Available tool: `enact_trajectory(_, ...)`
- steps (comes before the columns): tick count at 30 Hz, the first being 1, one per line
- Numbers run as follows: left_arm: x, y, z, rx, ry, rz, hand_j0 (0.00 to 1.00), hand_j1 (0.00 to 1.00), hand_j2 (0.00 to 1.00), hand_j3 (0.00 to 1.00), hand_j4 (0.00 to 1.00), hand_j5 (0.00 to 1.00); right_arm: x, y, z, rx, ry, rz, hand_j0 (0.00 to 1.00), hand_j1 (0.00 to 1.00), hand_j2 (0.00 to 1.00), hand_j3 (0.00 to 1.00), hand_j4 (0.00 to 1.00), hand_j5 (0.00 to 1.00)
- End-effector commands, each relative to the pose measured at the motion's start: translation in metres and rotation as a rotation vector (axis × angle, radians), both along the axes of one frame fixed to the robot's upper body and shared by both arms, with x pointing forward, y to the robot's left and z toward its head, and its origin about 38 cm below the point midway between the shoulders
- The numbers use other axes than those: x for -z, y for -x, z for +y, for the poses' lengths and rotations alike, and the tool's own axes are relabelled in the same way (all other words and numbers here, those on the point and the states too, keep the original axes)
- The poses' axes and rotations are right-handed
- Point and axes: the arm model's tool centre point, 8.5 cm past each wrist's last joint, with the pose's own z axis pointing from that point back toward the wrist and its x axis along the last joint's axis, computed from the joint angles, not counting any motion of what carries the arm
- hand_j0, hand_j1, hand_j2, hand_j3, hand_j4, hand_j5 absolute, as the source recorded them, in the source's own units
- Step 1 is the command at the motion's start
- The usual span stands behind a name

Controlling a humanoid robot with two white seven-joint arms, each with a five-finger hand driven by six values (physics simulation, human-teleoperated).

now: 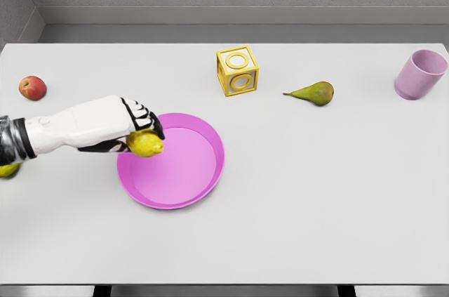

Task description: Put the lemon on the plate with left arm

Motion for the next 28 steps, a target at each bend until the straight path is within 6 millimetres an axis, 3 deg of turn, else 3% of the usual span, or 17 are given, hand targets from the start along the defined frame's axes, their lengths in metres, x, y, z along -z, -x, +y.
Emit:
enact_trajectory(1, 0.002, 0.0, -0.004, 0.005, 0.009, 0.004, 0.49, 0.49, 0.49, 0.49, 0.49, 0.49, 0.0, 0.0, 0.0, 0.0, 0.0, 0.0, 1.0, 1.0, 1.0, 1.0, 1.0, 1.0)
enact_trajectory(3, 0.002, 0.0, -0.004, 0.006, 0.009, 0.005, 0.55, 0.55, 0.55, 0.55, 0.55, 0.55, 0.0, 0.0, 0.0, 0.0, 0.0, 0.0, 1.0, 1.0, 1.0, 1.0, 1.0, 1.0)
enact_trajectory(6, 0.003, 0.0, -0.005, 0.007, 0.012, 0.005, 0.85, 0.85, 0.85, 0.85, 0.85, 0.85, 0.0, 0.0, 0.0, 0.0, 0.0, 0.0, 1.0, 1.0, 1.0, 1.0, 1.0, 1.0)
enact_trajectory(16, 0.003, 0.001, -0.004, 0.005, 0.019, 0.002, 0.9, 0.9, 0.9, 0.9, 0.9, 0.9, 0.0, 0.0, 0.0, 0.0, 0.0, 0.0, 1.0, 1.0, 1.0, 1.0, 1.0, 1.0)
enact_trajectory(18, -0.003, 0.0, 0.0, -0.007, 0.061, -0.02, 1.0, 1.0, 1.0, 1.0, 1.0, 1.0, 0.0, 0.0, 0.0, 0.0, 0.0, 0.0, 1.0, 1.0, 1.0, 1.0, 1.0, 1.0)
enact_trajectory(24, -0.036, 0.005, 0.055, -0.09, 0.002, -0.029, 1.0, 1.0, 1.0, 1.0, 1.0, 1.0, 0.0, 0.0, 0.0, 0.0, 0.0, 0.0, 1.0, 1.0, 1.0, 1.0, 1.0, 1.0)
enact_trajectory(28, -0.036, 0.008, 0.064, -0.104, -0.034, -0.021, 1.0, 1.0, 1.0, 1.0, 1.0, 1.0, 0.0, 0.0, 0.0, 0.0, 0.0, 0.0, 1.0, 1.0, 1.0, 1.0, 1.0, 1.0)
